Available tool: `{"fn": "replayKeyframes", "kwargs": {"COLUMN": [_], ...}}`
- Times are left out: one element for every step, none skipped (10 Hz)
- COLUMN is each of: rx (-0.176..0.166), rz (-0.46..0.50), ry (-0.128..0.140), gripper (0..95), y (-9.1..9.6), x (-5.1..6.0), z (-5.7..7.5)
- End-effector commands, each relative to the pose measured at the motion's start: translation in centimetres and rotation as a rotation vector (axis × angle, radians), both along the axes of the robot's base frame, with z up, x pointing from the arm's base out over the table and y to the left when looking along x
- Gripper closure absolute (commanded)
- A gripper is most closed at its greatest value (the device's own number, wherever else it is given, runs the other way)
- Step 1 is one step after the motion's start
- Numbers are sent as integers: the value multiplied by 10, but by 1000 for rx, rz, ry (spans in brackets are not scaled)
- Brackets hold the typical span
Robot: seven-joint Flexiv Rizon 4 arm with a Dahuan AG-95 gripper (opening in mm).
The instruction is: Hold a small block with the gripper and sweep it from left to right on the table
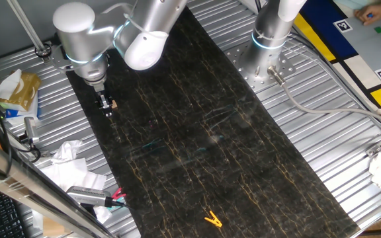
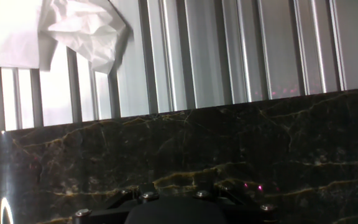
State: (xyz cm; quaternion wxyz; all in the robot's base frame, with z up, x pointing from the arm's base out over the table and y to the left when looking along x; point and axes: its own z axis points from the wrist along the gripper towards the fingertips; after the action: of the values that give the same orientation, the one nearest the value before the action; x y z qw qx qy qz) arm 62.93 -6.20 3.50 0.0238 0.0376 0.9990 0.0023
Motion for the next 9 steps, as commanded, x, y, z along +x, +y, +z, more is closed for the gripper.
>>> {"fn": "replayKeyframes", "kwargs": {"rx": [-31,-38,-37,-37,-47,-47,-46,-46,-46], "rz": [33,35,36,36,50,47,46,45,45], "ry": [-7,-8,-8,-8,-11,-10,-10,-10,-10], "gripper": [570,570,570,570,570,570,570,570,570], "y": [0,0,0,0,0,0,0,0,0], "x": [0,0,0,0,0,0,0,0,0], "z": [0,0,0,0,0,0,0,0,0]}}
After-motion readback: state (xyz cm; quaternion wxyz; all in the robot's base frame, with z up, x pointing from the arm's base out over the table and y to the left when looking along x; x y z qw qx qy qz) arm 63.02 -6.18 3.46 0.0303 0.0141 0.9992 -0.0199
